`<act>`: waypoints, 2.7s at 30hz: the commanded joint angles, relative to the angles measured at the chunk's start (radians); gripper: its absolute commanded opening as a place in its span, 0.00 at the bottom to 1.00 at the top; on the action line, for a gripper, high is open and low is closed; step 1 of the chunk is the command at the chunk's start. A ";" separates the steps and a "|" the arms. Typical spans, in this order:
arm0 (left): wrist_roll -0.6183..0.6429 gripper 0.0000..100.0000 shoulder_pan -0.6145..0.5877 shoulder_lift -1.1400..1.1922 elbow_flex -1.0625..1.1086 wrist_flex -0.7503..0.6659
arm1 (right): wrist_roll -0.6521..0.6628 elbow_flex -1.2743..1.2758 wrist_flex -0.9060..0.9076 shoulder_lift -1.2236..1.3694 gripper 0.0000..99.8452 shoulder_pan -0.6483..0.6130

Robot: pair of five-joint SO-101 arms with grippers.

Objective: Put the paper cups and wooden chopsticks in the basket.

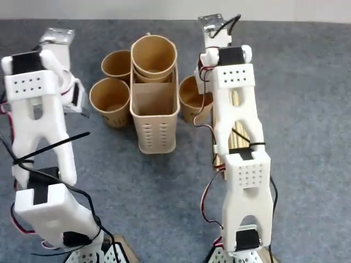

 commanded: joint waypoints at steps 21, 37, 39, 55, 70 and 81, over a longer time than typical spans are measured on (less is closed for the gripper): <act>0.049 0.22 0.090 -0.013 0.150 -0.325 | -0.008 0.027 -0.008 -0.004 0.29 -0.010; 0.041 0.13 0.077 0.217 0.156 -0.341 | -0.008 0.082 -0.073 0.093 0.10 -0.010; 0.041 0.10 0.079 0.236 0.154 -0.351 | -0.008 0.113 -0.076 0.125 0.03 -0.007; 0.040 0.00 0.071 0.248 -0.051 -0.298 | -0.003 0.070 -0.041 0.150 0.00 0.010; -0.233 0.19 -0.050 0.257 -0.354 0.020 | -0.002 0.076 -0.044 0.140 0.00 0.008; -0.506 0.26 -0.001 0.255 -0.214 -0.064 | -0.002 0.079 -0.107 0.140 0.00 0.008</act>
